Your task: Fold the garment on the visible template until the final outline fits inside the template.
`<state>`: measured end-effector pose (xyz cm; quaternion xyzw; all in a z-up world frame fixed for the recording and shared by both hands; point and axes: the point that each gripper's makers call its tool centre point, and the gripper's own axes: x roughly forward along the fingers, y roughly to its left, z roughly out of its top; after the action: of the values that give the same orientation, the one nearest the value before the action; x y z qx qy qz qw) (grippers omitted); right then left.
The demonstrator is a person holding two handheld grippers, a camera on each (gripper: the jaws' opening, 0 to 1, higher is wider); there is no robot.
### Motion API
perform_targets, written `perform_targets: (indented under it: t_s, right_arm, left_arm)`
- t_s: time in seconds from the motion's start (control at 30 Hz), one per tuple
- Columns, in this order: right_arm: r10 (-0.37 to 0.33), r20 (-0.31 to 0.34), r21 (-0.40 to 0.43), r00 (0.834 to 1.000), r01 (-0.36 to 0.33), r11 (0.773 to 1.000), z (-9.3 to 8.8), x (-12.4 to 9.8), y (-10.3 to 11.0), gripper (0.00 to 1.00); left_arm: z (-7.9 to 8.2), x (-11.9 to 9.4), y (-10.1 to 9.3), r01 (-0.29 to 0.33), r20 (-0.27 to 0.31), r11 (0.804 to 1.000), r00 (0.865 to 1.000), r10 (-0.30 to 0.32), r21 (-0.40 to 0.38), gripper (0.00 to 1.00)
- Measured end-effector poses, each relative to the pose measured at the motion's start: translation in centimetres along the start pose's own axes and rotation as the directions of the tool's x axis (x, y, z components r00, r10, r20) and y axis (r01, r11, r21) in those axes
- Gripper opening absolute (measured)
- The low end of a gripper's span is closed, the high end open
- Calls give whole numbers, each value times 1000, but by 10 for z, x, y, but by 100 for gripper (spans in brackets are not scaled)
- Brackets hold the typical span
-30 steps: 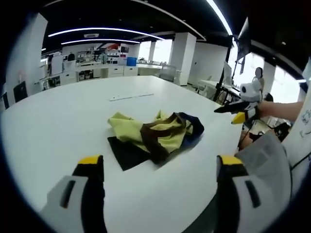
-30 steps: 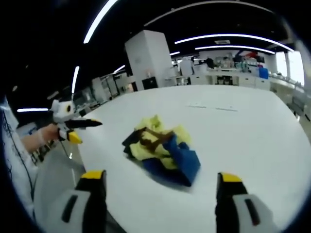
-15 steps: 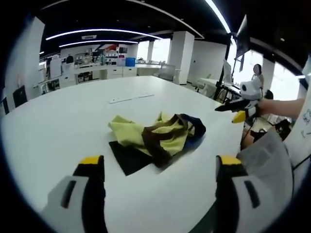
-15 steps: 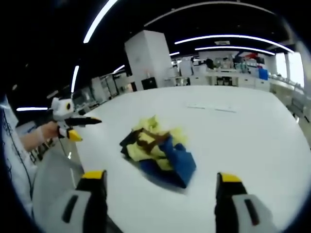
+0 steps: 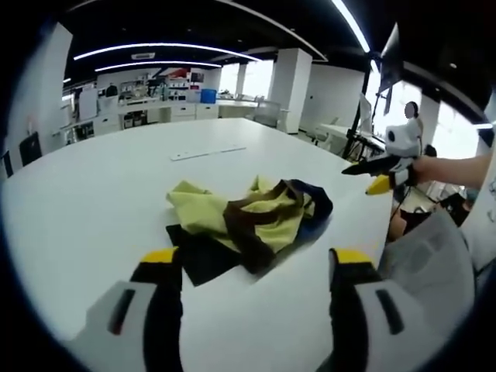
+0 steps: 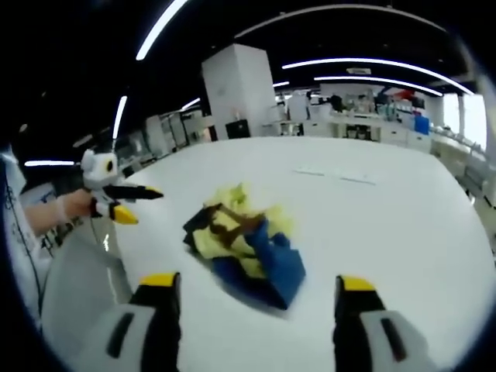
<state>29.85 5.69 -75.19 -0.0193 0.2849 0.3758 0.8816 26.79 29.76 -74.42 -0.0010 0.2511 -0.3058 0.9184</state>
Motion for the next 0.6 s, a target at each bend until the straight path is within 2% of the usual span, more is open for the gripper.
perform_targets:
  t_s: [0.07, 0.17, 0.37, 0.5, 0.6]
  right_arm:
    - [-12, 8, -25, 1000, 13, 1000, 3, 2, -3, 74]
    - [-6, 11, -33, 1000, 6, 999, 4, 6, -3, 59]
    - [-6, -4, -51, 1000, 6, 999, 2, 13, -3, 45]
    - [8, -19, -63, 1000, -9, 998, 1, 18, 0, 33]
    - [15, -34, -88, 999, -18, 996, -2, 22, 3, 28]
  left_arm:
    - [-1, 5, -2, 2, 0, 1000, 1000, -2, -1, 71]
    - [-4, 10, -2, 2, 2, 1000, 1000, -2, -10, 62]
    - [-4, 28, -3, 10, 9, 999, 1000, -10, -41, 57]
    - [0, 40, -8, 17, 10, 998, 1000, -16, -53, 49]
    - [-3, 47, -3, 17, 5, 998, 1000, -17, -64, 42]
